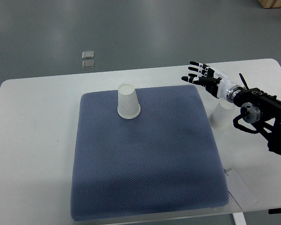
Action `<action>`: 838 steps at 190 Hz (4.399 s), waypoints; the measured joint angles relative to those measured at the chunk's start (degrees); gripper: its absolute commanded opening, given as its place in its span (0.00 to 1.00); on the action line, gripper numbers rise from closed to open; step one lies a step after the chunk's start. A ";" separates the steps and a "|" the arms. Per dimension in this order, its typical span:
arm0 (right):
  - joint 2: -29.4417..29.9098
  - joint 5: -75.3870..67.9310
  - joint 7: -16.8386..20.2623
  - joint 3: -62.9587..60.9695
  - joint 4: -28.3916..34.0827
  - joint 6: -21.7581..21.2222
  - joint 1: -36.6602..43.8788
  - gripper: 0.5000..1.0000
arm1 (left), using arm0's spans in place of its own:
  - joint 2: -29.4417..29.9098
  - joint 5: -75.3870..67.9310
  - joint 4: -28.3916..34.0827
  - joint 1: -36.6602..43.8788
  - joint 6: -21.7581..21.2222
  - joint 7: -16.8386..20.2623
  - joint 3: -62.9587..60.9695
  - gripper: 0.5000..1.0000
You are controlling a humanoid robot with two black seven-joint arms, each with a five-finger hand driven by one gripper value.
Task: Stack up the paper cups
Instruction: 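Move the right hand toward the white paper cup beside the pad, then close the right hand's fingers around the white paper cup, then lift the cup with the right hand and lower it onto the inverted cup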
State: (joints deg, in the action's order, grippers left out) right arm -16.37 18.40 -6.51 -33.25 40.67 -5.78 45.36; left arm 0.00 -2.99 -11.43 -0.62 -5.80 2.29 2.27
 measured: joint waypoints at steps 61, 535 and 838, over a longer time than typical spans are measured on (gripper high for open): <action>-0.55 -0.03 0.00 0.27 0.03 -0.18 0.01 0.83 | 0.00 0.00 0.08 0.00 0.00 0.57 0.32 1.00; -25.87 64.43 -5.71 15.81 18.25 -12.72 8.35 0.83 | 0.00 0.00 0.09 0.00 0.00 0.56 0.28 1.00; -21.94 67.95 -8.57 19.94 12.53 -9.81 16.96 0.23 | 0.00 0.00 0.09 0.00 0.00 0.58 0.30 1.00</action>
State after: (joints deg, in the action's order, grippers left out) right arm -38.30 86.35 -15.07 -13.31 53.20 -15.59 62.32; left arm 0.00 -2.99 -11.34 -0.62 -5.80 2.88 2.58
